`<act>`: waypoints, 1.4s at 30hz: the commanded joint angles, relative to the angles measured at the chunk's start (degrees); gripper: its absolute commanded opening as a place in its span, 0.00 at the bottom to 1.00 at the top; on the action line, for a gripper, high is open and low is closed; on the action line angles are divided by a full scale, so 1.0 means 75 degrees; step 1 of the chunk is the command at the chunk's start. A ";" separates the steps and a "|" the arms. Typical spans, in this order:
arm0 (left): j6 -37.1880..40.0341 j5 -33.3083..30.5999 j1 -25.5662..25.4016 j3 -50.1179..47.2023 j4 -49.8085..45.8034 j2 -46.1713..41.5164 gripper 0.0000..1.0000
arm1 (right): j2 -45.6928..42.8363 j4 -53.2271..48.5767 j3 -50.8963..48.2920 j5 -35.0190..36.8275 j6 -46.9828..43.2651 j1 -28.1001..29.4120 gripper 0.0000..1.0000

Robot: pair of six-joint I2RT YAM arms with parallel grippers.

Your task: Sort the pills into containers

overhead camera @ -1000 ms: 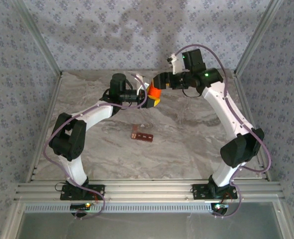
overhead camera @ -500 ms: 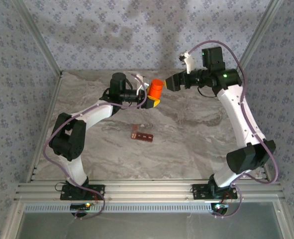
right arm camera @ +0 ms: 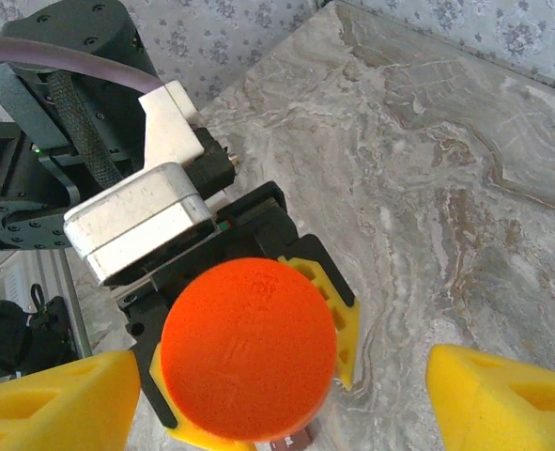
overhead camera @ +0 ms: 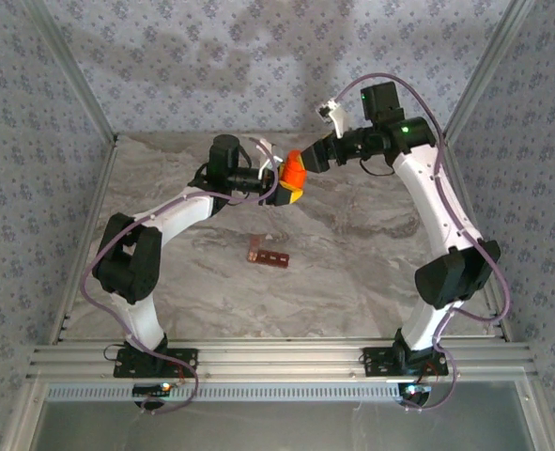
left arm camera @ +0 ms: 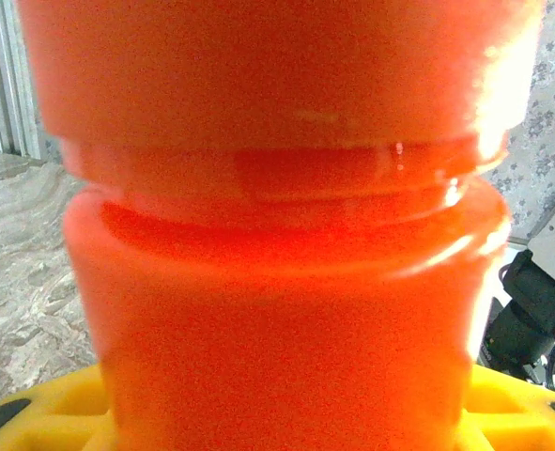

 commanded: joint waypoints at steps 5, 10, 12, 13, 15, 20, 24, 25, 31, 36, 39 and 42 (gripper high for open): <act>0.0203 0.0295 -0.0060 0.0255 -0.0087 -0.0080 0.00 | 0.0251 -0.0341 0.0348 -0.0008 -0.0244 0.0161 0.78; 0.0226 0.0278 -0.0055 0.0256 -0.0155 -0.0112 0.00 | 0.0277 -0.0362 0.0374 -0.0017 -0.0232 0.0182 0.72; 0.0233 0.0279 -0.0059 0.0266 -0.0178 -0.0118 0.00 | 0.0315 -0.0379 0.0396 -0.0015 -0.0232 0.0202 0.68; 0.0247 0.0286 -0.0051 0.0266 -0.0187 -0.0128 0.00 | 0.0312 -0.0390 0.0388 -0.0022 -0.0232 0.0216 0.67; 0.0244 0.0273 -0.0068 0.0266 -0.0193 -0.0127 0.00 | 0.0335 -0.0422 0.0389 -0.0007 -0.0243 0.0237 0.63; 0.0253 0.0274 -0.0082 0.0277 -0.0216 -0.0150 0.00 | 0.0360 -0.0457 0.0360 0.0015 -0.0243 0.0251 0.53; 0.0256 0.0230 -0.0086 0.0286 -0.0204 -0.0150 0.00 | 0.0371 -0.0438 0.0263 0.0126 -0.0103 0.0272 0.45; 0.0256 0.0202 -0.0097 0.0272 -0.0187 -0.0162 0.00 | 0.0357 -0.0399 0.0198 0.0187 -0.0014 0.0273 0.44; 0.0281 -0.0424 -0.0153 0.0032 0.0215 -0.0341 0.00 | 0.0015 0.0315 -0.0593 0.0721 0.1049 0.0394 0.40; 0.0582 -0.1192 -0.0228 -0.0227 0.0456 -0.0558 0.00 | -0.0103 0.0941 -0.1239 0.1436 0.2641 0.0548 0.40; 0.0735 -0.1438 -0.0302 -0.0306 0.0469 -0.0608 0.00 | -0.0187 0.1216 -0.1608 0.1952 0.3217 0.0795 0.39; 0.0702 -0.1513 -0.0341 -0.0332 0.0552 -0.0596 0.00 | -0.0236 0.1369 -0.1884 0.2415 0.3497 0.0993 0.39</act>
